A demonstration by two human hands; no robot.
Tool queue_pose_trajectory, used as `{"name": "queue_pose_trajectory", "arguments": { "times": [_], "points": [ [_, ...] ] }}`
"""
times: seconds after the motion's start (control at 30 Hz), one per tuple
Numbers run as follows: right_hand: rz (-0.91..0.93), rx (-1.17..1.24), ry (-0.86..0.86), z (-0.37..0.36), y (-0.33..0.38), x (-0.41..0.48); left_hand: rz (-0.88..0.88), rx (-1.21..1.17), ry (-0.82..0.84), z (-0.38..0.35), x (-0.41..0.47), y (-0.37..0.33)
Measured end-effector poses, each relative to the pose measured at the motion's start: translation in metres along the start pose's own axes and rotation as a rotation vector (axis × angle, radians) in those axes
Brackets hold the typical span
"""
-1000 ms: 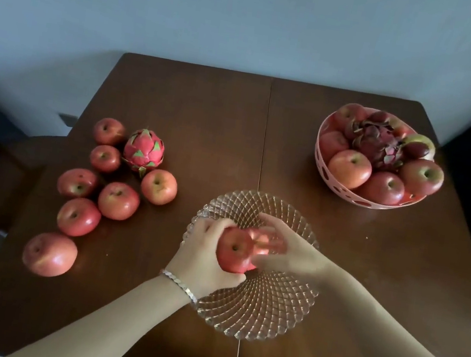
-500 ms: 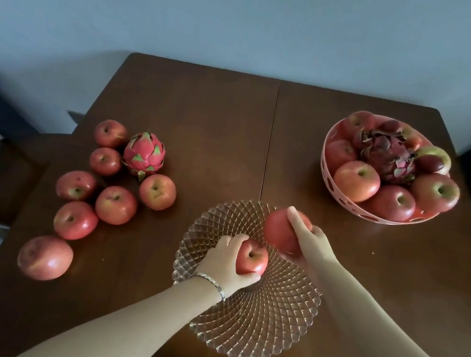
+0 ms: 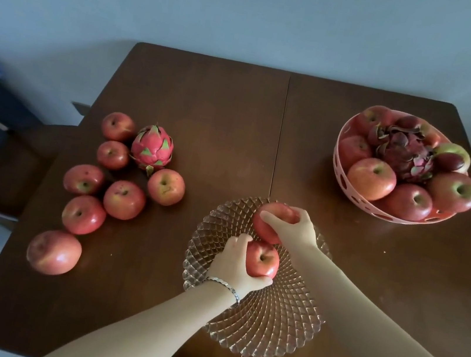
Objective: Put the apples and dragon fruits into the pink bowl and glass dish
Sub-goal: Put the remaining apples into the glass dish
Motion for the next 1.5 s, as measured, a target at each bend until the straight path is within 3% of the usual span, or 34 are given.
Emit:
{"name": "queue_pose_trajectory", "arguments": {
  "times": [0.13,0.27,0.43,0.77,1.17,1.5],
  "points": [
    [0.077,-0.007,-0.032,0.008,-0.003,-0.006,-0.002,0.012,0.033,-0.003,0.001,-0.002],
    [0.256,-0.296,0.016,0.003,0.012,-0.012,0.003,0.009,0.049,-0.004,0.001,-0.003],
    [0.341,-0.487,0.135,-0.007,0.023,-0.009,-0.013,0.003,0.036,-0.003,0.0,-0.002],
    [0.199,-0.36,0.049,-0.005,0.009,-0.01,-0.003,-0.02,0.019,-0.002,-0.001,0.0],
    [0.059,-0.463,0.079,-0.018,0.0,-0.011,0.071,-0.066,0.013,-0.01,-0.01,0.003],
    [0.175,-0.556,0.131,-0.013,0.01,-0.018,0.063,-0.078,0.068,-0.009,-0.012,0.01]
  ]
}}
Point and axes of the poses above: each hand's wrist, its own x-axis towards the middle knuckle, its own z-axis out of the back of the hand, y = z × x, the point moved 8 cm from there along x, towards the middle knuckle, and after that the axes turned 8 degrees about y, right-handed, at the moved point
